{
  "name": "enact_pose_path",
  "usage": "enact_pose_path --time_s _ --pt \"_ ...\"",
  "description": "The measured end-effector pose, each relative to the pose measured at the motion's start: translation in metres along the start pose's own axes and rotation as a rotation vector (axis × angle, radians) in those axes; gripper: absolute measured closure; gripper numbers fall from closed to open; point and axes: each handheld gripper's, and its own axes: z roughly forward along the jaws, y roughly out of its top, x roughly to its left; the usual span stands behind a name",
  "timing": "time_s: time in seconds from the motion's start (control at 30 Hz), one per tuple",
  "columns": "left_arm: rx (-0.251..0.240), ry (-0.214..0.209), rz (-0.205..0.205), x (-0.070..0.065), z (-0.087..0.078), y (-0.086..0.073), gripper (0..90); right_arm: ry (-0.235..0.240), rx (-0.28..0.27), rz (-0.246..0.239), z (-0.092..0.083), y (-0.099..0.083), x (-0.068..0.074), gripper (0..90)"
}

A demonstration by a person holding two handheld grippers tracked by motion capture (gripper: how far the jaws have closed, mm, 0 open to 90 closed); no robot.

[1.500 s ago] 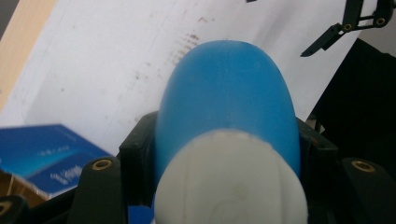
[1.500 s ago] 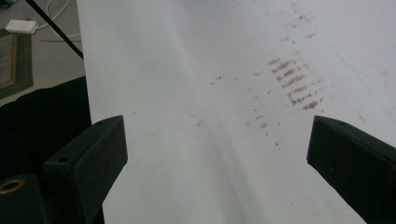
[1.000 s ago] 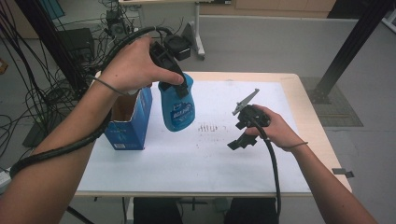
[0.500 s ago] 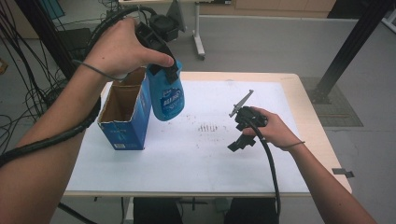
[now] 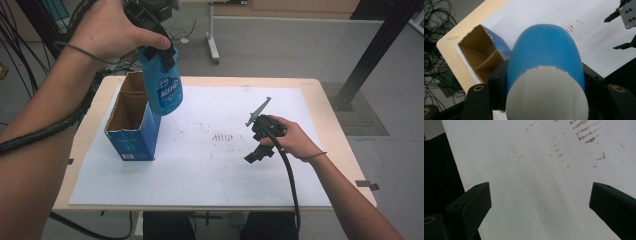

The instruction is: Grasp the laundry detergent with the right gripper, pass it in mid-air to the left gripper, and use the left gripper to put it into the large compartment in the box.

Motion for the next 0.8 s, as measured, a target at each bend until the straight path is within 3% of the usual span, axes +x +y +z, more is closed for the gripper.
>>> enact_pose_path --time_s 0.13,0.37,0.53,0.8 --pt "-0.008 0.015 -0.076 0.018 -0.004 -0.004 37.8 0.003 0.002 -0.001 0.0 -0.001 0.0 3.6" --pt "-0.006 0.045 -0.176 0.045 0.0 -0.013 37.9 0.001 0.002 -0.002 0.0 0.0 0.0 3.6" --pt "0.0 0.077 -0.226 0.058 0.006 -0.018 37.8 -0.001 0.002 -0.006 0.0 0.001 0.001 3.6" --pt "-0.007 0.088 -0.294 0.073 0.016 -0.025 37.8 -0.002 -0.004 -0.012 0.001 0.002 0.002 3.6"
